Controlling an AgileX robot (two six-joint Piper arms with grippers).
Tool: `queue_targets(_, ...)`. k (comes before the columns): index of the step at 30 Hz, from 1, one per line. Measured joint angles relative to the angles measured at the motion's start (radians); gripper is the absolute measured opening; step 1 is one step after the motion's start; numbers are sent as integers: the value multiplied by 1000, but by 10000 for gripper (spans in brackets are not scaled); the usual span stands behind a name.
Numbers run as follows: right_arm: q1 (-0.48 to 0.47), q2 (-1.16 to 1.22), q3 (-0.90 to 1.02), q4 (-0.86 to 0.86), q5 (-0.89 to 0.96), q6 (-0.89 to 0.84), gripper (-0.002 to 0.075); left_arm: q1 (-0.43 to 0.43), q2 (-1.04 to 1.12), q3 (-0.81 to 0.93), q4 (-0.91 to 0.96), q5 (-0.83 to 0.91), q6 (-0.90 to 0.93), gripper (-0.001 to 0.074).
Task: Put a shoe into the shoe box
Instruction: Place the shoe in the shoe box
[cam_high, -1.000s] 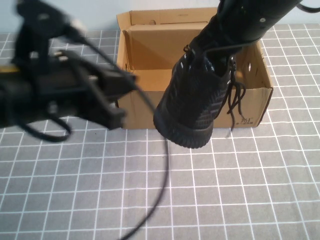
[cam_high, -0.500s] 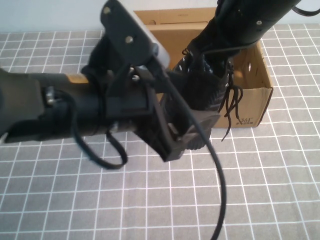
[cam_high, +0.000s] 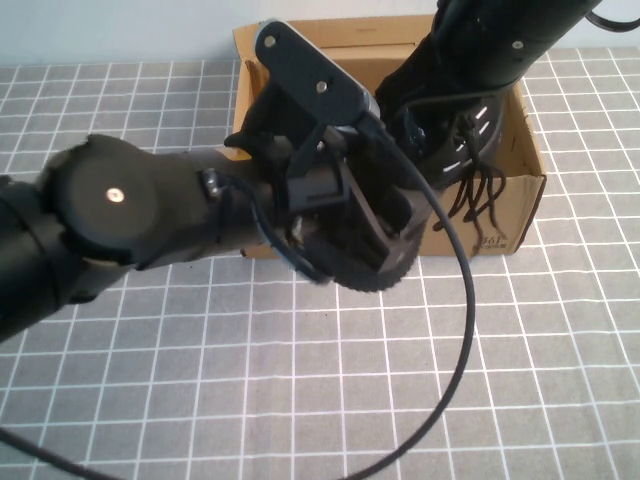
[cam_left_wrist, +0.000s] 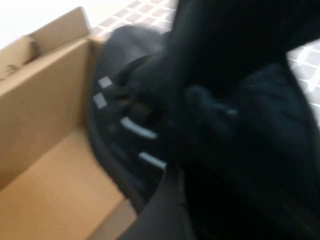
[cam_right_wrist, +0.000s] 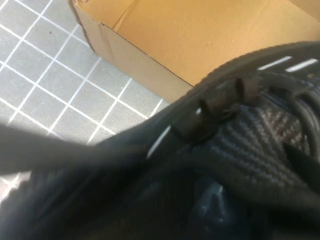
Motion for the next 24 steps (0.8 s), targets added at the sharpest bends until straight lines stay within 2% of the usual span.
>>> queue_targets(5, 0, 1, 0, -7, -9, 0, -7, 0, 31, 0, -9, -96, 0, 629)
queue_targets(12, 0, 7, 0, -12, -13, 0, -7, 0, 65, -2, -17, -120, 41, 617)
queue_targets(24, 0, 8, 0, -17, -1, -2, -6, -1, 99, -8, -18, -118, 55, 426)
